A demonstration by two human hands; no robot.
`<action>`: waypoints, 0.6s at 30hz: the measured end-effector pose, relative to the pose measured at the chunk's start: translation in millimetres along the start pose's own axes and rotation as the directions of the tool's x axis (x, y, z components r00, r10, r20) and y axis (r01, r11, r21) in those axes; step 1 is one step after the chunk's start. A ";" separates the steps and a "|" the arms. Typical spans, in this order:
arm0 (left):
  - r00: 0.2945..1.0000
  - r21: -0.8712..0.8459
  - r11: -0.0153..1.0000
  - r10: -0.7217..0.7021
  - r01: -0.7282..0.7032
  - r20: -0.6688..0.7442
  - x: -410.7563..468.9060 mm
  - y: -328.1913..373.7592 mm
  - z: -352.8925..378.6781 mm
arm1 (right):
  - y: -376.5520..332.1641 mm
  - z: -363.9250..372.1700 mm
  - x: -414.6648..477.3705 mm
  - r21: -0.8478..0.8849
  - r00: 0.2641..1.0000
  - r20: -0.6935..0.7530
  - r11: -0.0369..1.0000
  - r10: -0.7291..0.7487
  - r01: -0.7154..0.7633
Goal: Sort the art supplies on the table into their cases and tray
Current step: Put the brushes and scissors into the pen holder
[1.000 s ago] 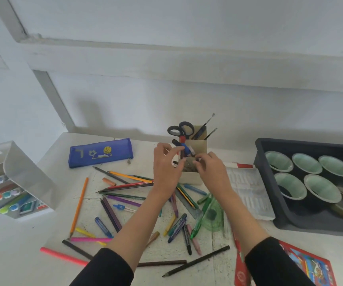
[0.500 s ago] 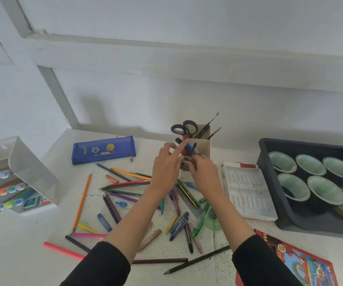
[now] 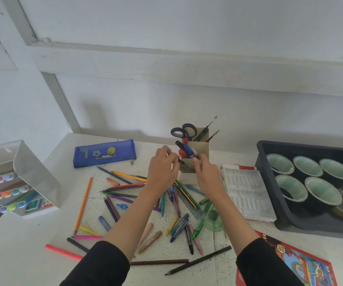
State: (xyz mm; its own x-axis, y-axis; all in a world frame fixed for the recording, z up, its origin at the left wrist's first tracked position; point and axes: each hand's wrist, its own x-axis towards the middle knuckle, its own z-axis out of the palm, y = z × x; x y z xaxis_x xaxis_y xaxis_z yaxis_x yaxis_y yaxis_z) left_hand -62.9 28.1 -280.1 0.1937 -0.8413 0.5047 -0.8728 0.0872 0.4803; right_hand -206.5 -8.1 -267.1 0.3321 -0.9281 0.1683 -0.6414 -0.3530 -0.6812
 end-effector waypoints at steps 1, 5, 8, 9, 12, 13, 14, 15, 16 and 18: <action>1.000 -0.024 0.999 -0.025 0.025 -0.001 -6.9 -4.2 2.3 | 0.3 1.1 -0.5 0.007 1.000 0.005 1.000 0.002 -0.002; 0.997 -0.077 0.996 -0.050 0.055 0.060 -21.6 -9.1 3.5 | 1.0 6.2 -1.6 0.010 1.000 0.017 1.000 -0.003 0.003; 0.998 -0.108 0.992 -0.063 0.066 0.031 -20.8 -7.3 -1.3 | 2.6 5.6 -1.3 0.084 1.000 -0.020 0.996 0.019 -0.017; 0.997 -0.123 0.990 -0.073 0.075 0.021 -20.7 -7.0 -2.1 | 3.1 4.6 -1.5 0.115 0.999 -0.031 0.993 0.017 -0.014; 0.990 -0.200 0.971 -0.137 0.132 -0.014 -21.9 -6.8 -1.2 | 4.9 1.0 -3.5 0.184 0.998 -0.070 0.983 0.002 0.011; 0.986 -0.226 0.962 -0.166 0.156 -0.024 -23.0 -5.7 -0.4 | 5.5 0.1 -5.4 0.186 0.997 -0.077 0.982 -0.010 0.024; 0.982 -0.243 0.955 -0.185 0.172 -0.033 -24.1 -4.7 0.5 | 7.0 -0.5 -7.5 0.171 0.996 -0.082 0.984 -0.030 0.044; 0.980 -0.250 0.952 -0.194 0.178 -0.041 -25.3 -3.2 1.3 | 9.3 -1.2 -10.1 0.147 0.994 -0.088 0.986 -0.060 0.073; 0.980 -0.252 0.952 -0.194 0.175 -0.049 -26.4 -2.4 2.2 | 12.3 -1.7 -12.9 0.121 0.991 -0.096 0.987 -0.089 0.101; 0.979 -0.251 0.952 -0.195 0.173 -0.066 -29.2 -0.4 2.8 | 18.8 -4.6 -19.7 0.094 0.986 -0.130 0.989 -0.103 0.116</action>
State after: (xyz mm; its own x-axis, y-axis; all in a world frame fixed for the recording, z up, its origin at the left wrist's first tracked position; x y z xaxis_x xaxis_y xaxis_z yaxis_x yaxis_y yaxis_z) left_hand -69.5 51.2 -297.0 0.3892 -0.8049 0.4479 -0.6855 0.0717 0.7246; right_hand -228.3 3.1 -279.9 0.3039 -0.8942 0.3288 -0.5310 -0.4455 -0.7208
